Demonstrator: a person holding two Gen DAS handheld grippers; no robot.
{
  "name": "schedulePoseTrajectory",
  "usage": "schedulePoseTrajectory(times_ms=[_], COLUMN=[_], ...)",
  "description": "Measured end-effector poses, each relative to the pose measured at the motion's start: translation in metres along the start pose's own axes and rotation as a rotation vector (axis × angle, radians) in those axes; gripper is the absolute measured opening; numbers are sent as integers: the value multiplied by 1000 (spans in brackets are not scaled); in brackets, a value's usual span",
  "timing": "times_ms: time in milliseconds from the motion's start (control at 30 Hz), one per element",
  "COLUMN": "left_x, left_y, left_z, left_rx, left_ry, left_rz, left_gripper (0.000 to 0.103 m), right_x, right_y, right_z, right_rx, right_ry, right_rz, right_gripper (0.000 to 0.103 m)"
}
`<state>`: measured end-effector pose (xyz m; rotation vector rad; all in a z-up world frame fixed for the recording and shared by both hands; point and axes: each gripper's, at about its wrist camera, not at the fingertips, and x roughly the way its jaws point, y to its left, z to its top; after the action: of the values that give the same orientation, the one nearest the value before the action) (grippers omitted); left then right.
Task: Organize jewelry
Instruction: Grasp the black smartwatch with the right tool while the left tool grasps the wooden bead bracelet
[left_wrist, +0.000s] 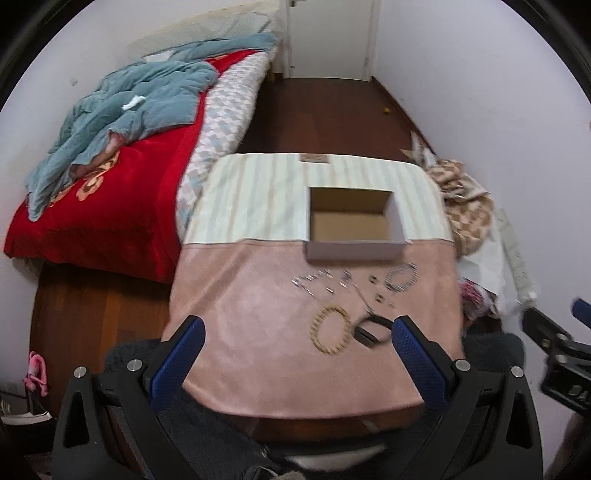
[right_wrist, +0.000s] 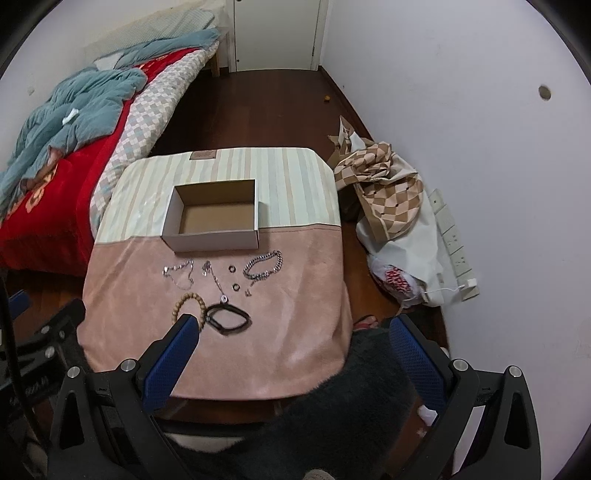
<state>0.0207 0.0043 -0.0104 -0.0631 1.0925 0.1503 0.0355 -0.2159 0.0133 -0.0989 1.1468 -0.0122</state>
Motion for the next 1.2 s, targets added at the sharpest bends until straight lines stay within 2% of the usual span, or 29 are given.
schedulePoseTrajectory(times_ms=[67, 167, 267, 433, 500, 667, 733, 800, 833, 867, 1033, 1067, 1100, 1133, 1200], left_x=[25, 64, 108, 166, 184, 206, 211, 214, 217, 220, 236, 238, 240, 242, 246], left_y=[7, 12, 16, 12, 10, 5, 3, -1, -3, -4, -15, -18, -20, -23, -29], left_z=[6, 8, 2, -18, -25, -37, -39, -42, -44, -45, -54, -55, -57, -59, -62], left_rx=[-13, -16, -15, 32, 45, 62, 66, 69, 71, 74, 91, 100, 106, 110, 118], left_ry=[-11, 8, 72, 170, 210, 260, 272, 290, 300, 310, 361, 366, 371, 379, 405], left_rz=[63, 144, 169, 187, 184, 174, 166, 152, 137, 118, 52, 44, 36, 21, -19], left_gripper=[103, 103, 103, 103, 103, 103, 103, 103, 103, 103, 102, 101, 95, 82, 64], right_x=[18, 66, 129, 214, 238, 273, 281, 285, 282, 282, 275, 273, 271, 270, 266], right_y=[-2, -1, 4, 22, 30, 50, 56, 62, 64, 65, 53, 50, 46, 43, 37], right_z=[4, 11, 12, -5, -13, -33, -39, -45, -46, -47, -53, -53, -54, -54, -56], right_rx=[17, 31, 47, 42, 29, -22, -45, -71, -84, -88, -41, -33, -25, -21, -9], right_ry=[7, 49, 146, 288, 321, 362, 376, 367, 356, 355, 336, 334, 329, 325, 321], right_rz=[8, -3, 32, 108, 133, 178, 182, 180, 178, 185, 154, 150, 143, 137, 127], right_gripper=[103, 103, 102, 81, 78, 62, 47, 37, 22, 14, 12, 12, 12, 12, 11])
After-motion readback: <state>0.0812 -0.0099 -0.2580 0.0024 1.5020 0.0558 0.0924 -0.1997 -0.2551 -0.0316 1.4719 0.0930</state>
